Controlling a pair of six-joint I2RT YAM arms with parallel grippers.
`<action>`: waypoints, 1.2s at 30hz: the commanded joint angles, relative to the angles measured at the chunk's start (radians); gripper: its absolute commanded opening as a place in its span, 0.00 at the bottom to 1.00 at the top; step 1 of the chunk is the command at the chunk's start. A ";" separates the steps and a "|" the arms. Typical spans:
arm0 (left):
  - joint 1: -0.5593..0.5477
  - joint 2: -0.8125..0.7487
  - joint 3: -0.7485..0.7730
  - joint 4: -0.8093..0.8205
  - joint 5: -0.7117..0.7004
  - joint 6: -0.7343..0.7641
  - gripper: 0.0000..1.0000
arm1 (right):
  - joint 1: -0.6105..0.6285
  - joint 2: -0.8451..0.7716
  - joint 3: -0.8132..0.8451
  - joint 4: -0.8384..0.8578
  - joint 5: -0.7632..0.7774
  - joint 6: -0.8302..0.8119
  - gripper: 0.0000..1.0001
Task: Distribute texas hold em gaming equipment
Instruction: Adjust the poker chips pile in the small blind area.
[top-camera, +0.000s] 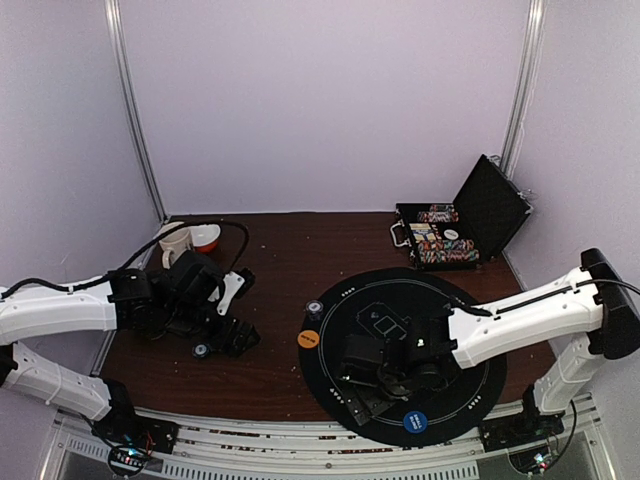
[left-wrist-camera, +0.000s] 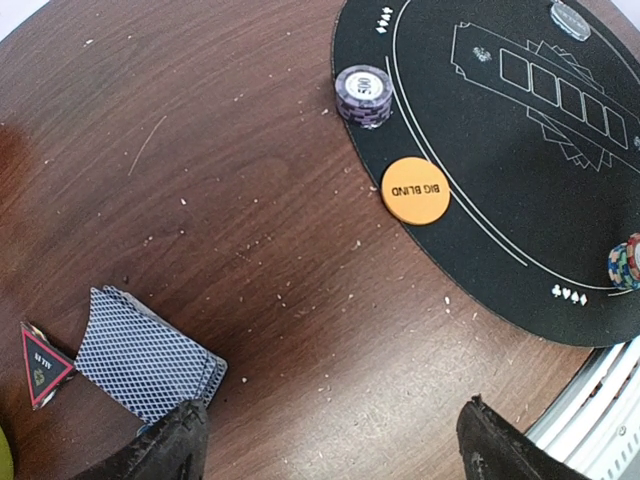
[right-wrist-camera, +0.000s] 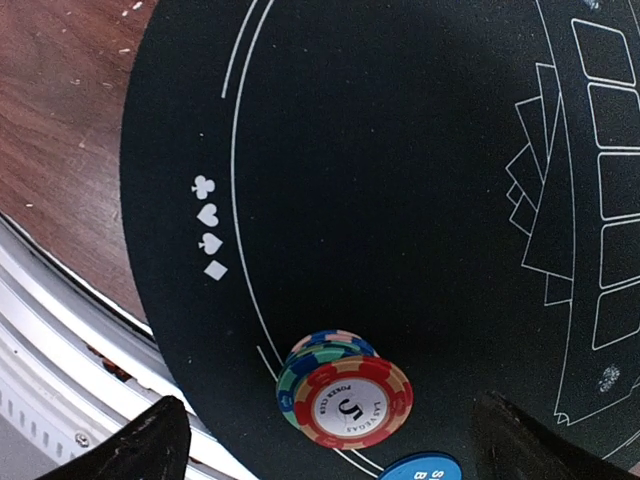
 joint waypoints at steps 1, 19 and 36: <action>0.008 -0.009 -0.017 0.049 0.011 0.006 0.89 | -0.002 0.039 0.013 -0.033 -0.009 0.041 1.00; 0.007 -0.011 -0.019 0.055 0.019 0.021 0.90 | -0.041 0.140 -0.045 0.003 -0.045 -0.007 0.62; 0.008 -0.004 -0.017 0.057 0.026 0.021 0.90 | -0.041 0.158 -0.019 -0.013 -0.052 -0.029 0.40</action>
